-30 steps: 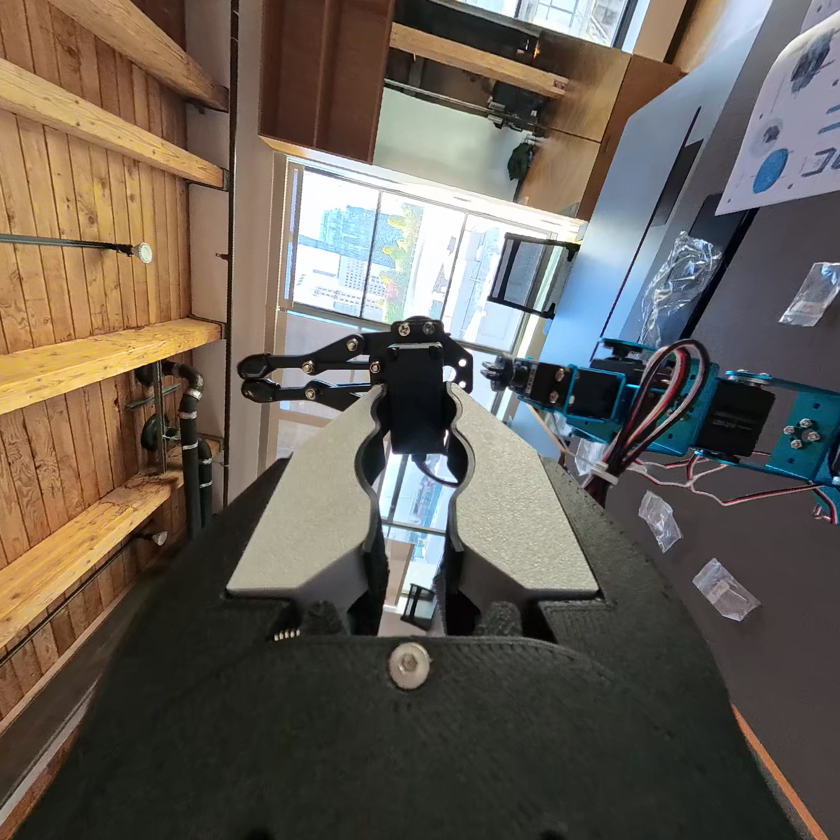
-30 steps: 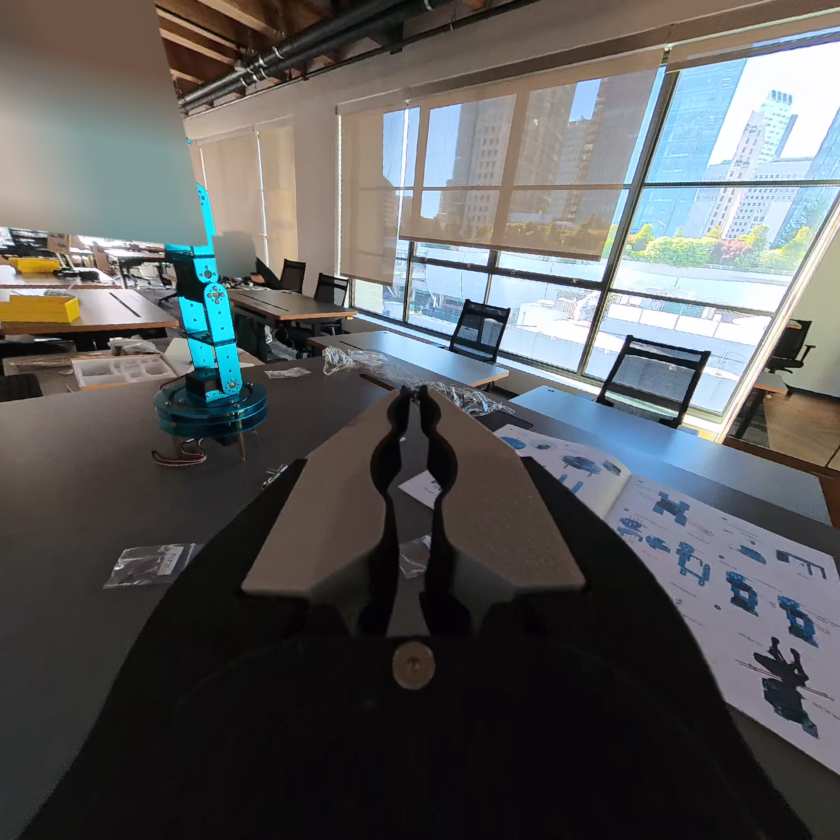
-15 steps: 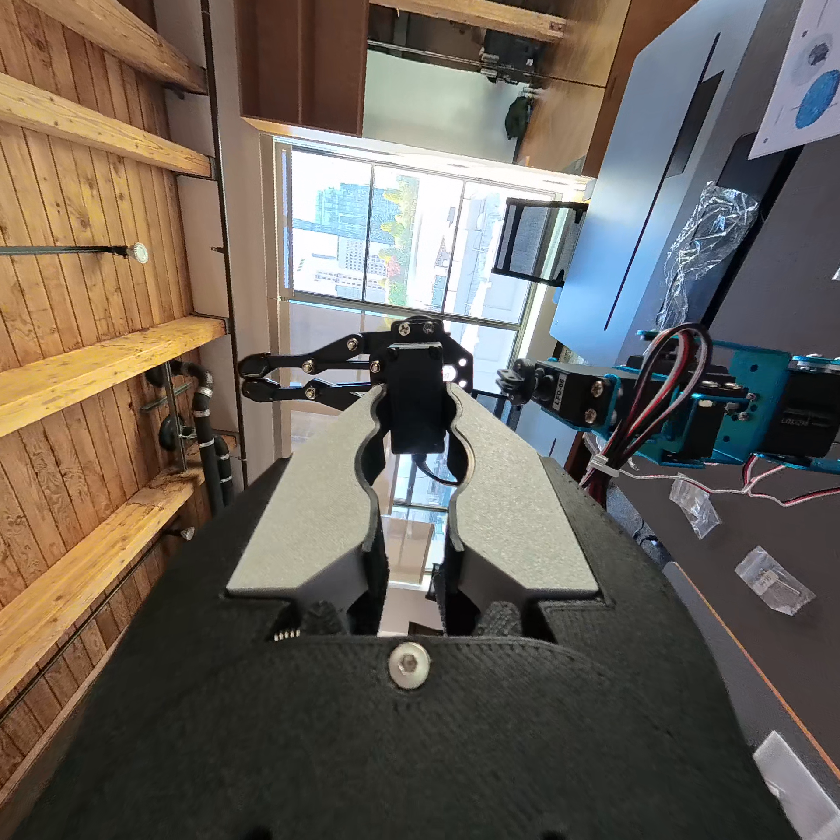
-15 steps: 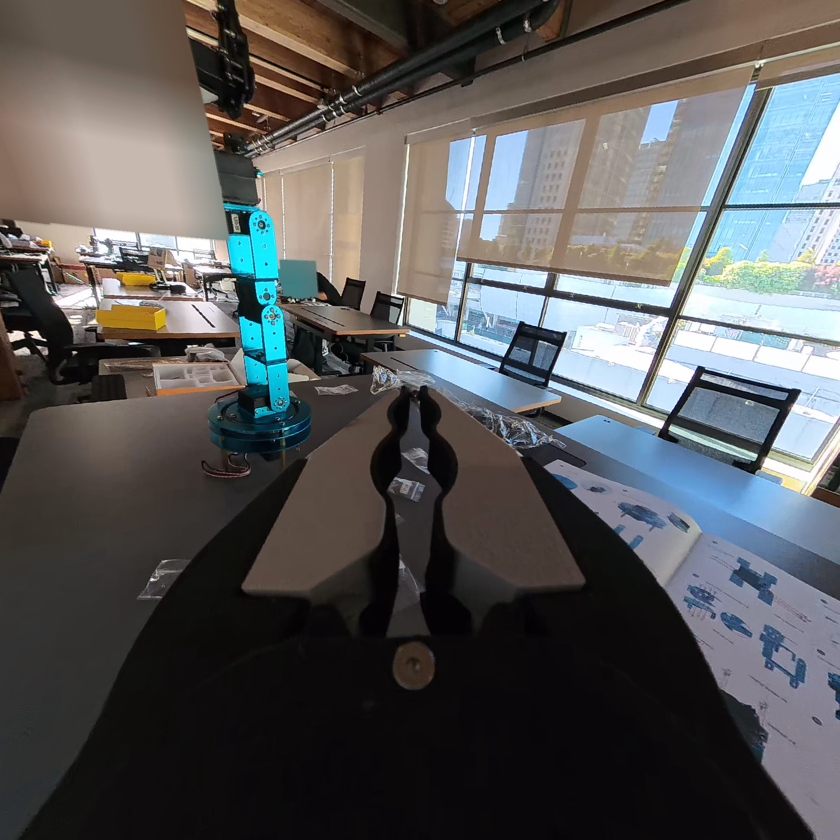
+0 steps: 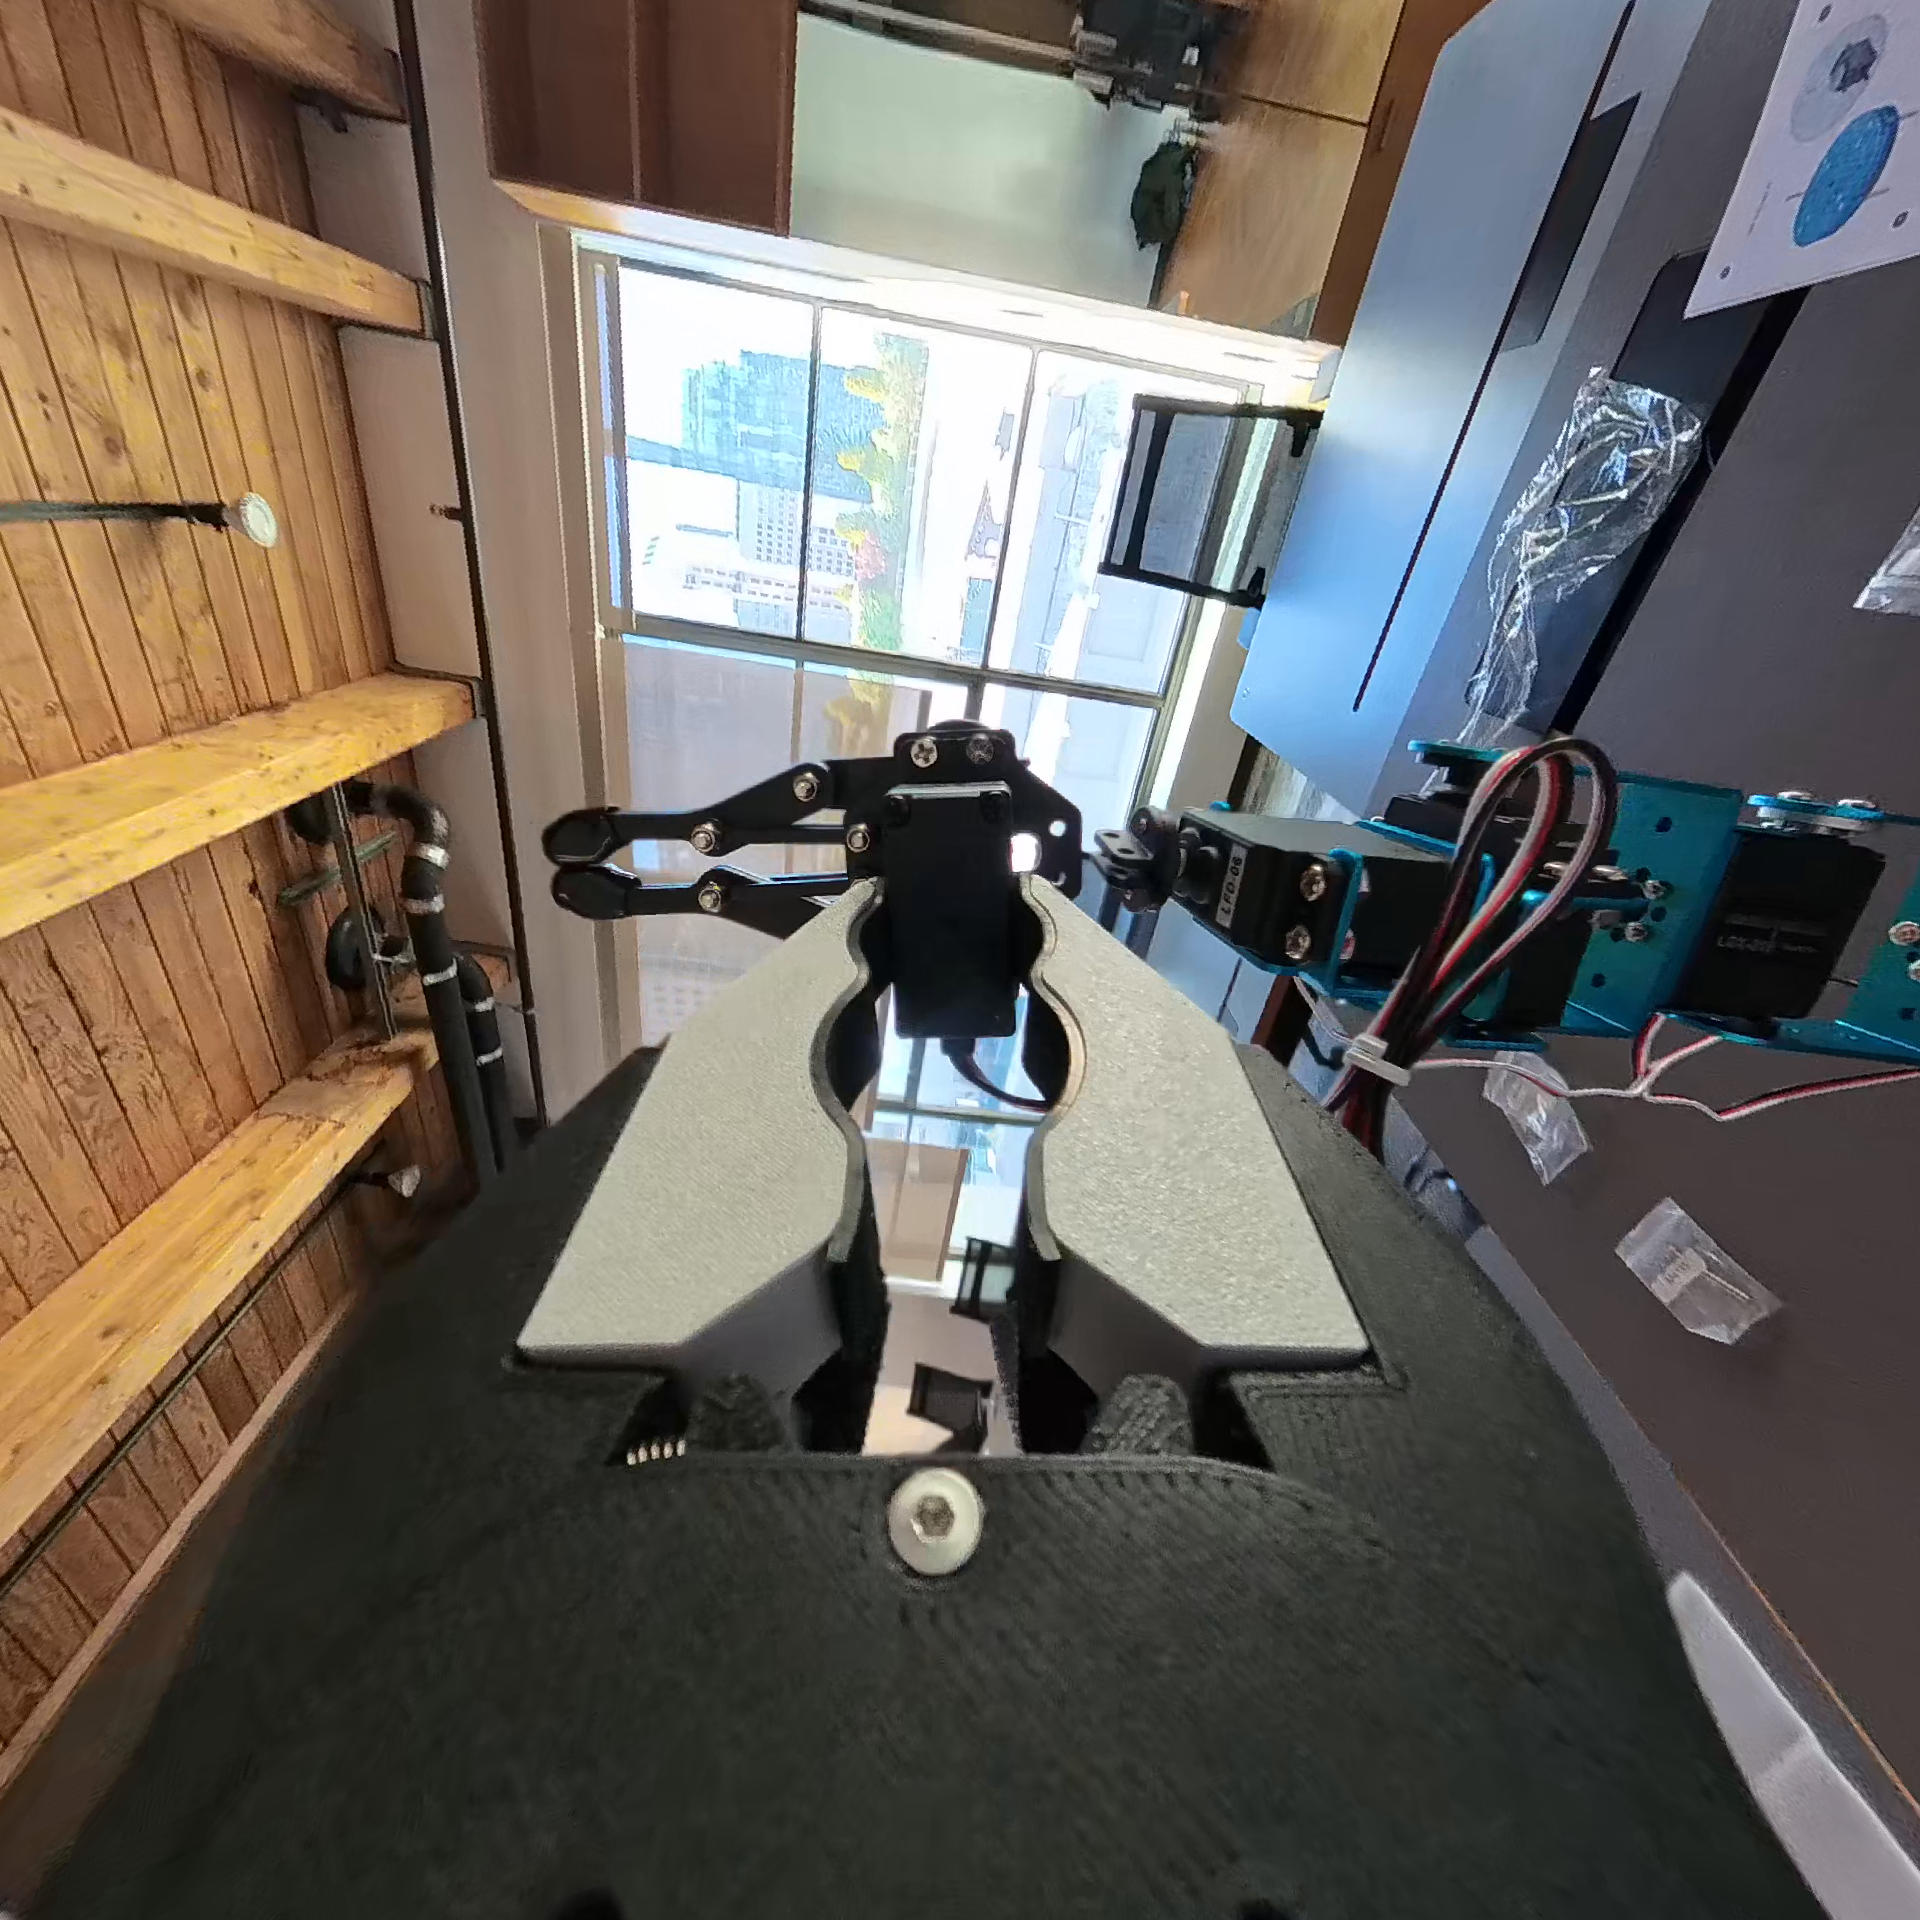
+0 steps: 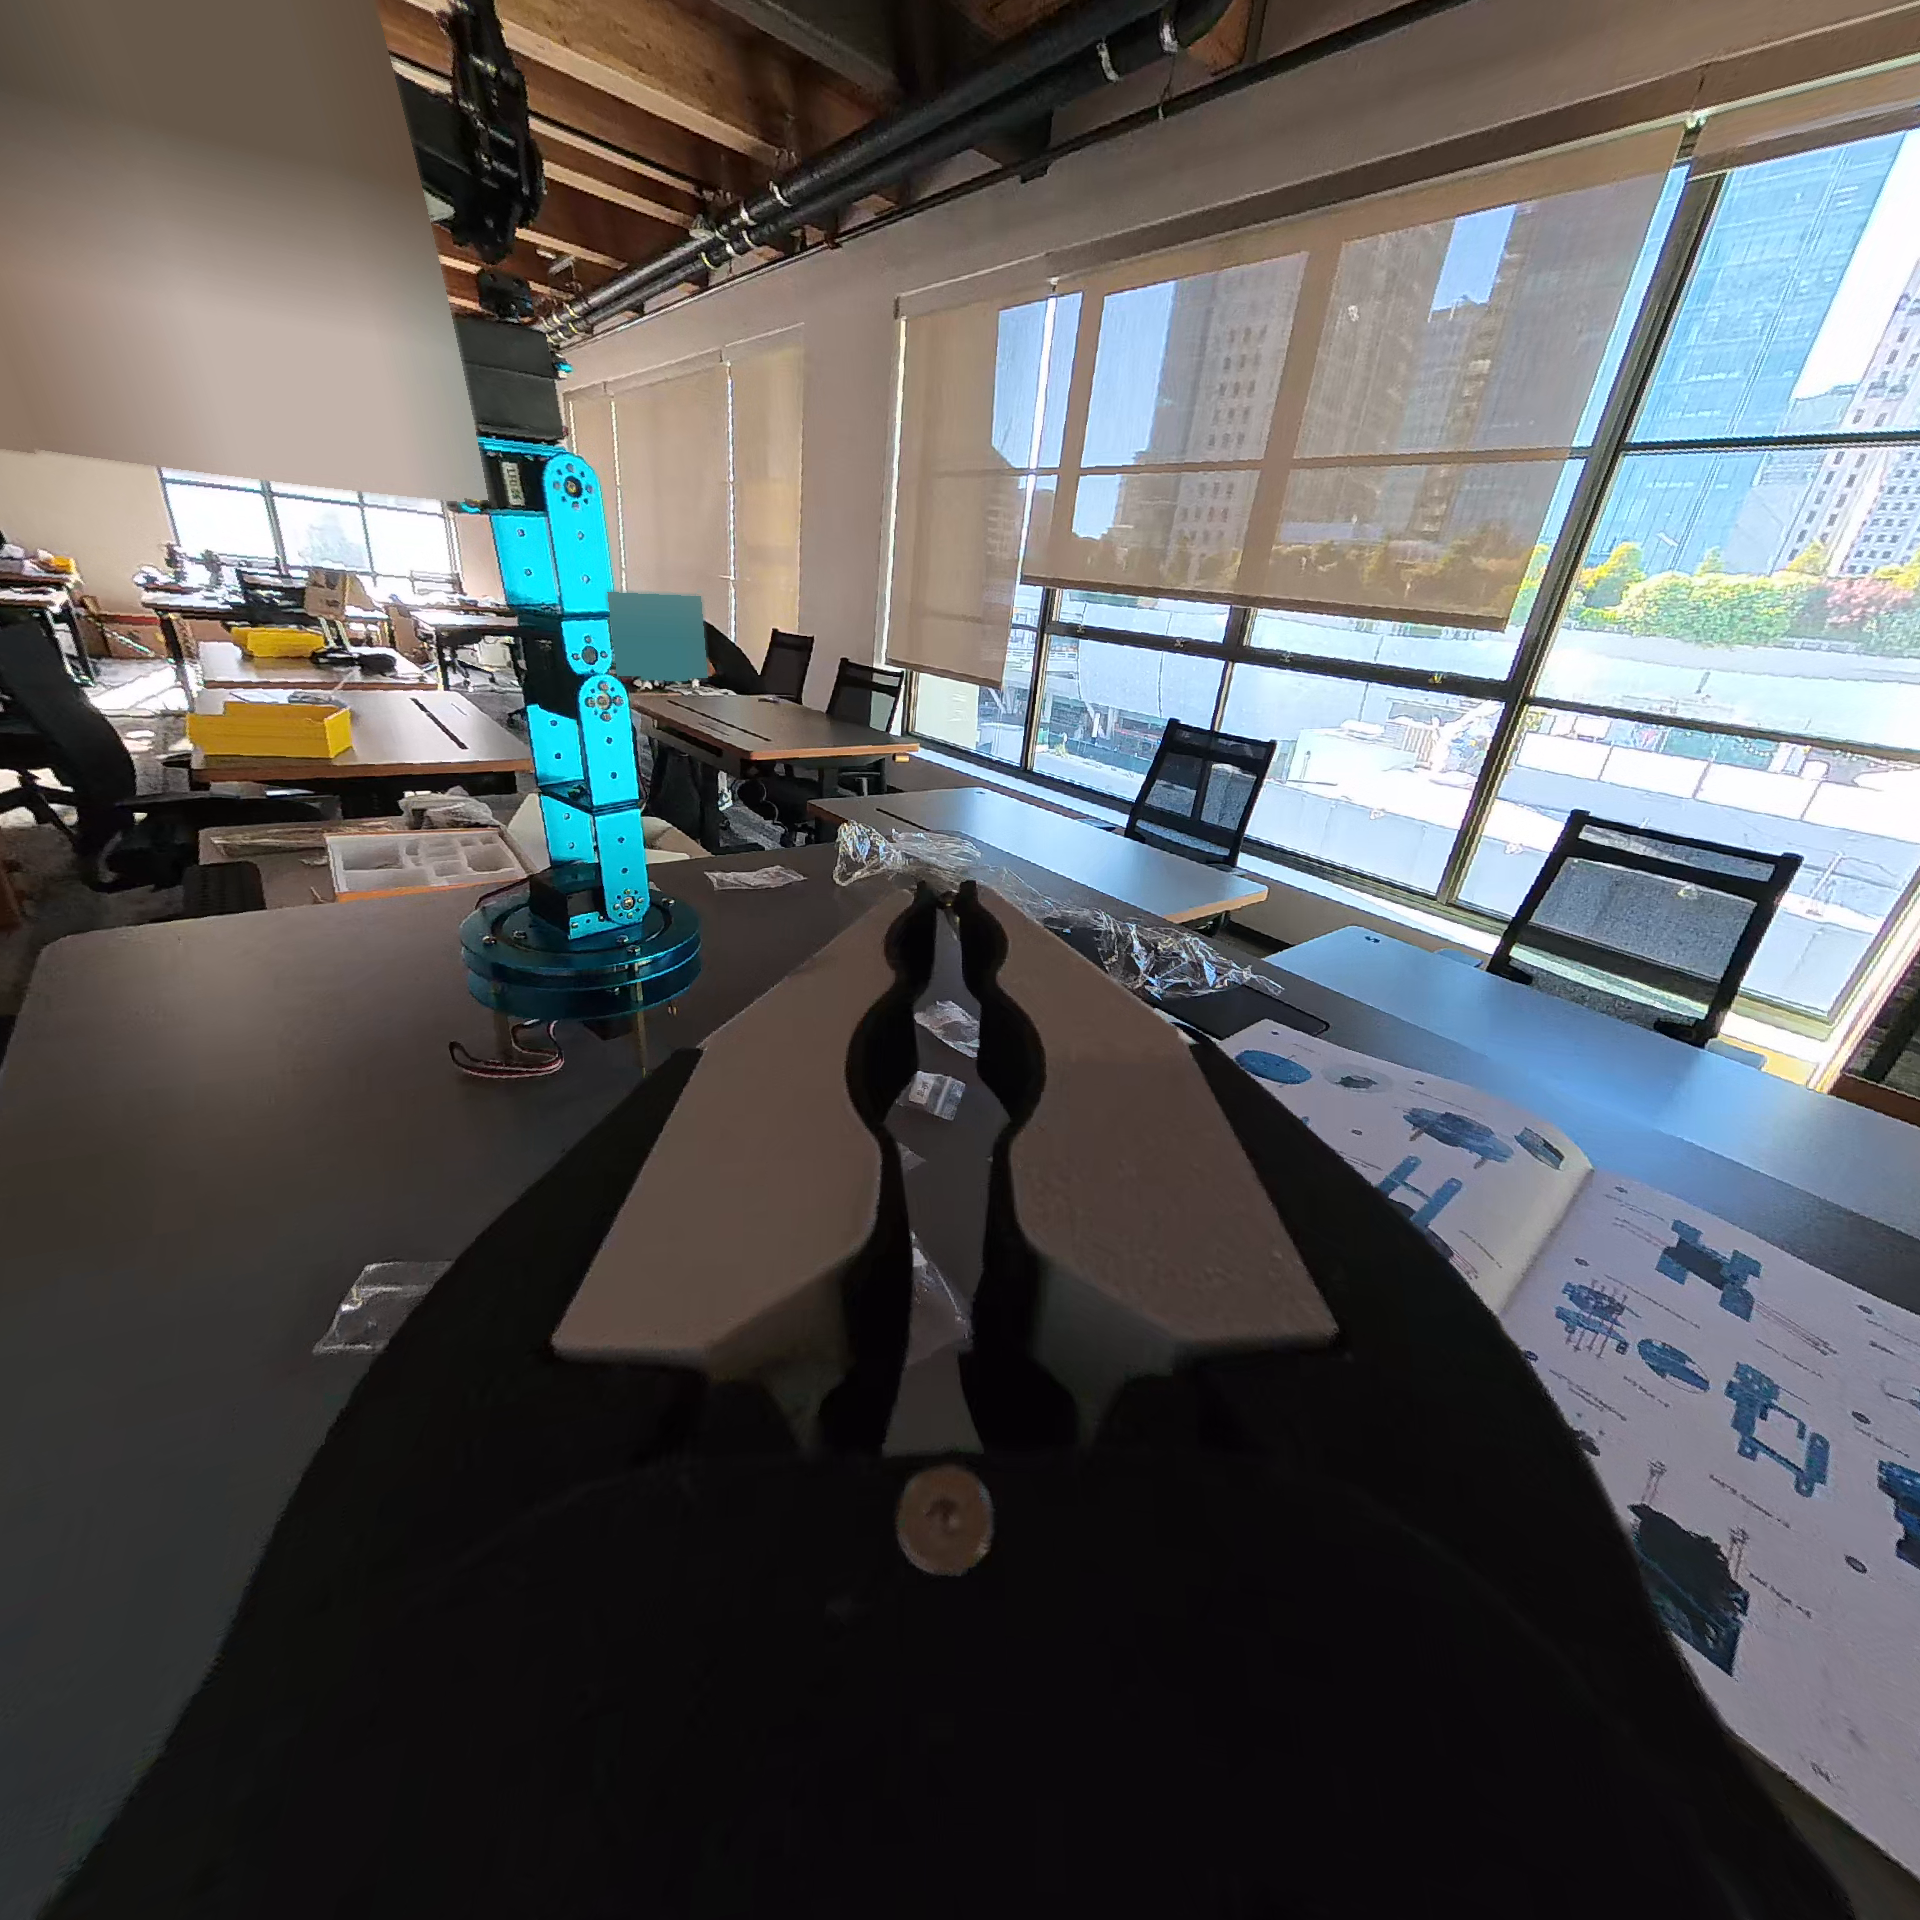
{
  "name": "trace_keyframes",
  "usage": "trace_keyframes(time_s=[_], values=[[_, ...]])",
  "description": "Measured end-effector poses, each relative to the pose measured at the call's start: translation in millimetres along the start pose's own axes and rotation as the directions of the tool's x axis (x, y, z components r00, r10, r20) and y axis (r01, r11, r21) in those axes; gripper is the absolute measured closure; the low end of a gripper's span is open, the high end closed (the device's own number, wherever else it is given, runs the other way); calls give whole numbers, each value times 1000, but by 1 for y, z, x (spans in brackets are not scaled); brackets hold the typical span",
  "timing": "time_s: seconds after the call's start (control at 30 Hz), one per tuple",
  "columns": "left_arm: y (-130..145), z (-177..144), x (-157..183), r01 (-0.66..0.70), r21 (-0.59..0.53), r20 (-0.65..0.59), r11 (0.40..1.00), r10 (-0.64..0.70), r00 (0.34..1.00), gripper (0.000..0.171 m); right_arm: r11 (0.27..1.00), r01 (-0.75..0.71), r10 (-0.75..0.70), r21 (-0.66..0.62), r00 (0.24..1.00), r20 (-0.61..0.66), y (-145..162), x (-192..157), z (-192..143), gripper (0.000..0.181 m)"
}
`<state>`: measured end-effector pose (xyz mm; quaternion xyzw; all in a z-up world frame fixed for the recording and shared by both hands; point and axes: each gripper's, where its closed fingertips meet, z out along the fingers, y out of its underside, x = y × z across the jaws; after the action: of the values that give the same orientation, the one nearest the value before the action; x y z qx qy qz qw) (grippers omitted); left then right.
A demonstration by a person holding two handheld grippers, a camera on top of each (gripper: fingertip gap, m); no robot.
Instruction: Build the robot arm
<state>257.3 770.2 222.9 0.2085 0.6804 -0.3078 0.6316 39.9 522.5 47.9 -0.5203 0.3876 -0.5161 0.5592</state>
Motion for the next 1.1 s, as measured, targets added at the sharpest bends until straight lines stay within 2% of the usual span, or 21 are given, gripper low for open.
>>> trace_keyframes(time_s=[0.27,0.47,0.63,0.8,0.9,1.1], values=[[-7,-16,-8,47,-88,9,995,-46,999,150,1000,-8,8,3,1000,19,4,1,3,178],[1,-11,-5,194,-261,-61,946,-217,974,150,999,23,-21,-26,997,70,9,-1,6,178],[0,-7,-8,277,-463,-127,842,-373,919,151,995,86,-82,-40,991,103,8,18,-12,178],[-9,-1,-14,207,-640,-124,740,-365,923,150,997,70,-67,-25,991,112,7,50,-41,178],[-15,-4,-7,176,-747,-119,641,-390,913,150,1000,24,-22,-12,992,122,8,64,-57,178],[-21,-4,12,130,-835,-94,535,-371,924,150,996,-85,79,33,985,152,6,79,-79,179]])
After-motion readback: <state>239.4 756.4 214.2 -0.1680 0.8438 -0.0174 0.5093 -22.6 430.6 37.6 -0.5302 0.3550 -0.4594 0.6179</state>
